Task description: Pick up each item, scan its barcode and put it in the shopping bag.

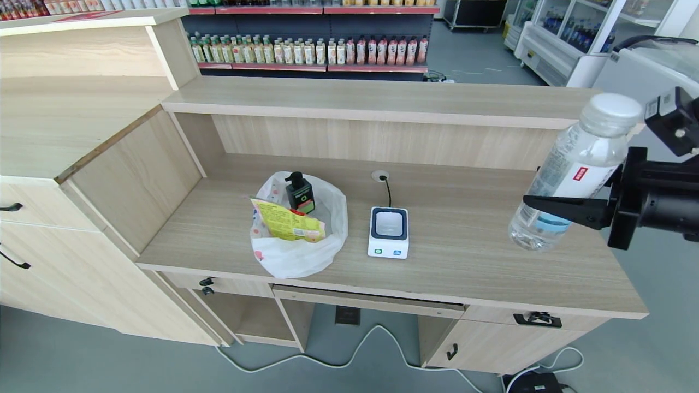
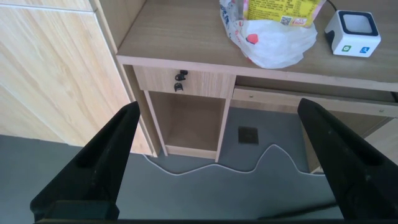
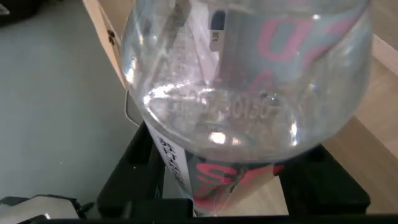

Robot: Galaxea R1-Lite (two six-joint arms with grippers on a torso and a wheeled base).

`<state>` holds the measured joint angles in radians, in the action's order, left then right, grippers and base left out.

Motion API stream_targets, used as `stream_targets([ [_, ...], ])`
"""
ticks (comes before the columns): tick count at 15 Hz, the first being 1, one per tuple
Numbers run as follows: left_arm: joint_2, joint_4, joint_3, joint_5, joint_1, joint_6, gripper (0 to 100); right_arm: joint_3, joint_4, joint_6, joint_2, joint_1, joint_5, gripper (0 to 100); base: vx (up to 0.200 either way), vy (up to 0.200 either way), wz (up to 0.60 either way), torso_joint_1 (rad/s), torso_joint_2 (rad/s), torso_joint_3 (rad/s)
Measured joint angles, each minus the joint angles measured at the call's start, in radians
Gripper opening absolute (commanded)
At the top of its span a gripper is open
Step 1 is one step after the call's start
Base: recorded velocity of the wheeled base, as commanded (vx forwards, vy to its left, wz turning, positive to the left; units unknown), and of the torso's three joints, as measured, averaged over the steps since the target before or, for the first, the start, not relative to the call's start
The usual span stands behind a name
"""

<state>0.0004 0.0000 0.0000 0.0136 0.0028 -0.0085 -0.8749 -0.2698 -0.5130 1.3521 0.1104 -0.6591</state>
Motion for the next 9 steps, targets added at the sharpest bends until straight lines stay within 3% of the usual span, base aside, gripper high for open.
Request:
stream_targets([
  [9, 0.000, 0.000, 0.000, 0.000, 0.000, 0.000, 100, 0.068, 0.020, -0.040, -0.019, -0.306, 0.000, 0, 0.000, 0.000, 0.00, 0.000, 0.00, 0.000],
])
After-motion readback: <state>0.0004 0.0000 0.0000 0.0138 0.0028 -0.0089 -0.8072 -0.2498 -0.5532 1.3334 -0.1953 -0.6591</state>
